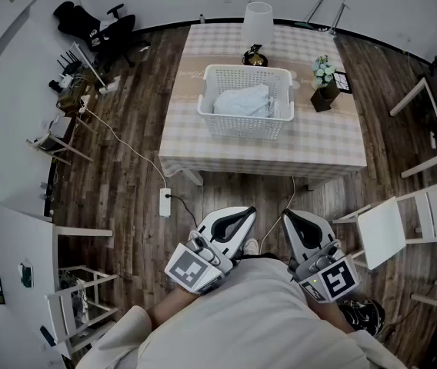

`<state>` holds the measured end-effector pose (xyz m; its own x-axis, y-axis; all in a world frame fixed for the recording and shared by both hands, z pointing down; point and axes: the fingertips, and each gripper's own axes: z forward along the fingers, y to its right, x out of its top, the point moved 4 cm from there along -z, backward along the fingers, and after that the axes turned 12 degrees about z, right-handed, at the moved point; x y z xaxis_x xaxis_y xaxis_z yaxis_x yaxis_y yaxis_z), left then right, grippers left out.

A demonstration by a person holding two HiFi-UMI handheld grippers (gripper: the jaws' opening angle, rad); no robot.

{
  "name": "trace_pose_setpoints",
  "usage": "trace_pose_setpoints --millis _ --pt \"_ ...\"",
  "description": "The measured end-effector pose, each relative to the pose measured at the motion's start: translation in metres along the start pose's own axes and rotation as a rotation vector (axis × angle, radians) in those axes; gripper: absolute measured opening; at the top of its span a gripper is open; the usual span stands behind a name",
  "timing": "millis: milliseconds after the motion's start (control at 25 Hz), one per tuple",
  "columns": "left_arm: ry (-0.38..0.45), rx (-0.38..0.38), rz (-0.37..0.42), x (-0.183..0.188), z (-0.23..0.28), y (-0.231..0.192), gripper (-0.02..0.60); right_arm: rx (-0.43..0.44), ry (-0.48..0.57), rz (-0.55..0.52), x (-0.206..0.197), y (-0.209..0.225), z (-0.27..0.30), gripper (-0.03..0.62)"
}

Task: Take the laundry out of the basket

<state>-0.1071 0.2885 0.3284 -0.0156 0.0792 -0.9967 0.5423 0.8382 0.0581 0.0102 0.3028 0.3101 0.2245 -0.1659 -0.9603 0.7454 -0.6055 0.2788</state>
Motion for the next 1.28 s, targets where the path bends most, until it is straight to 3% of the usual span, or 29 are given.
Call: trace_pose_setpoints --millis 80,240,480,720,880,1280 --pt "0.035 0.012 0.016 0.002 0.002 -0.002 0.014 0.001 -0.005 -0.005 0.001 0.002 0.0 -0.01" --pt "-0.01 0.01 -0.003 0.001 0.006 -0.001 0.014 -0.01 0.003 -0.002 0.004 0.01 -0.002 -0.009" --pt "-0.011 0.037 0.007 -0.003 0.022 0.004 0.014 0.001 0.004 0.004 0.006 0.024 -0.01 -0.005" --pt "0.043 0.074 0.031 0.0 0.039 0.007 0.014 0.021 -0.014 -0.013 0.004 0.032 -0.018 -0.005" --pt "-0.038 0.057 0.003 -0.012 0.046 0.012 0.014 0.016 -0.028 0.019 -0.002 0.046 -0.017 -0.005" --pt "-0.024 0.089 -0.011 -0.027 0.058 -0.035 0.014 0.011 -0.048 0.021 -0.004 0.07 0.028 -0.005"
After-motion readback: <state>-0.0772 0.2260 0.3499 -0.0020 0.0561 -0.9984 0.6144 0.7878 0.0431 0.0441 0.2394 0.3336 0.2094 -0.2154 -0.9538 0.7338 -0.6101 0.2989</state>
